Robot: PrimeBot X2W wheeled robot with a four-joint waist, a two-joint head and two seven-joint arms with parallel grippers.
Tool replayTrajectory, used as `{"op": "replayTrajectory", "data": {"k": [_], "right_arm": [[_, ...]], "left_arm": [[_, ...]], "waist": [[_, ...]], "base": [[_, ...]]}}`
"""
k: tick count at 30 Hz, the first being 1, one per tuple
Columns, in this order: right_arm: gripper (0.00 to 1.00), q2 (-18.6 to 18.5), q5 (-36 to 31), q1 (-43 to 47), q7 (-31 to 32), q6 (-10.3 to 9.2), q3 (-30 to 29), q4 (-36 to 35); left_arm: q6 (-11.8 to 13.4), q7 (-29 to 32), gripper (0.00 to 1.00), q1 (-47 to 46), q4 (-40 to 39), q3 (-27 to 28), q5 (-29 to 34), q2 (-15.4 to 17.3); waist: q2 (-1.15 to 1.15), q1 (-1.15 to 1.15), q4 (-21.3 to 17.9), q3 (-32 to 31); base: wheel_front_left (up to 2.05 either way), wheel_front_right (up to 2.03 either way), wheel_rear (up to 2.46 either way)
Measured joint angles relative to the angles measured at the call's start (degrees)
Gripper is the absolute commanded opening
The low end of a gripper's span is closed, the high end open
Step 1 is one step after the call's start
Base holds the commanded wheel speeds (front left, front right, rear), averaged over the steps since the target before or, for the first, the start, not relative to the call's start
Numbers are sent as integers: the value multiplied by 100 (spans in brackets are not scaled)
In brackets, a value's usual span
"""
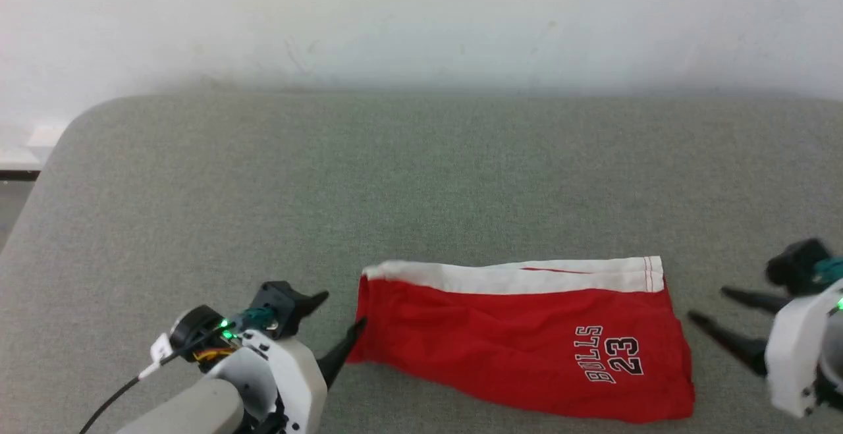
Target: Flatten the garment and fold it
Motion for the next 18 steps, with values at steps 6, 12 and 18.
{"op": "replayTrajectory", "data": {"k": [6,12,18], "right_arm": [[100,-394,-341,-70,536,-1,-764,-532],[100,-415,-506,-84,1493,-1,-1198,-647],[100,-108,-502,-79,2494,-1,-1310,-434]], "left_arm": [[995,-1003,100,73,-526,472,495,200],[2091,-1507,100,238,-512,1050,1066,-25],[2640,-1537,100,603,-780,1753,1976,-404]], "waist": [[0,0,55,-140],[0,0,141,-88],[0,1,194,38]], "base": [[0,0,0],[0,0,0],[0,0,0]]}}
